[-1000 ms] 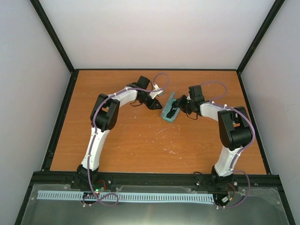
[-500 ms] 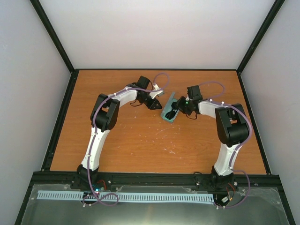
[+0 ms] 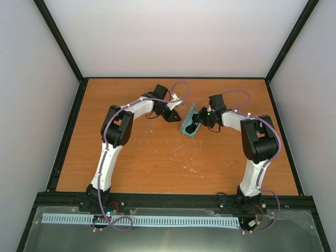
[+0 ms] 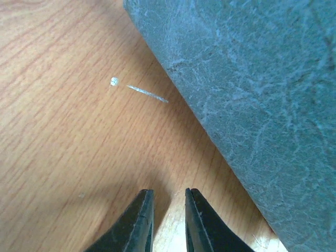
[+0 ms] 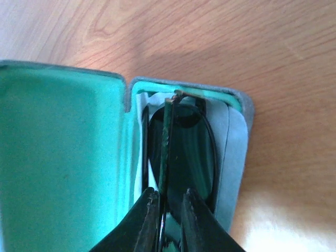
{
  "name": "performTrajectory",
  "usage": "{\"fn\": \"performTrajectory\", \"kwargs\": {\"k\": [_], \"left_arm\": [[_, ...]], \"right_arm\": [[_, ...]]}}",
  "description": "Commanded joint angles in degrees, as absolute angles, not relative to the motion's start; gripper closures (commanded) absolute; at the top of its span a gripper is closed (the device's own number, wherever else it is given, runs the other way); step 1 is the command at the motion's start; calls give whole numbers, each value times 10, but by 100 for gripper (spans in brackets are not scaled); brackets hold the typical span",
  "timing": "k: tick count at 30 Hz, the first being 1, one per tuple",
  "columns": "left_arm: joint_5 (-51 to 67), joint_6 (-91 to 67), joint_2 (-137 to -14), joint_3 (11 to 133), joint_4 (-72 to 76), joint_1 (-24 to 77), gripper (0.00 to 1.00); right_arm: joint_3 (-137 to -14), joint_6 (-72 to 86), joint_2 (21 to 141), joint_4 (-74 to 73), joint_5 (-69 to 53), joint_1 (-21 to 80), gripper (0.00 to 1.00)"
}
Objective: Organize the sunglasses
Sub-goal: Place the sunglasses in the sunglasses case, then close the sunglasses case at the center of the board.
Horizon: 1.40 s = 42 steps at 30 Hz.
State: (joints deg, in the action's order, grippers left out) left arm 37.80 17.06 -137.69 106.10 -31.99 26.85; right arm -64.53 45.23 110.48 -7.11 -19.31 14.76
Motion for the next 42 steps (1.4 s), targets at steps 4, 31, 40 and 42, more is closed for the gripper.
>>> {"fn": "performTrajectory", "kwargs": {"k": [4, 31, 40, 42], "left_arm": [[357, 168, -1330, 1088, -320, 272, 80], [388, 145, -1339, 1101, -312, 300, 81], [395, 140, -1344, 1100, -310, 317, 82], [396, 140, -1346, 1099, -309, 321, 82]], "right_arm": [[-611, 430, 980, -119, -125, 142, 83], [-565, 457, 1060, -87, -146, 140, 97], [-555, 463, 1066, -63, -164, 143, 97], [-555, 462, 1067, -57, -169, 144, 97]]}}
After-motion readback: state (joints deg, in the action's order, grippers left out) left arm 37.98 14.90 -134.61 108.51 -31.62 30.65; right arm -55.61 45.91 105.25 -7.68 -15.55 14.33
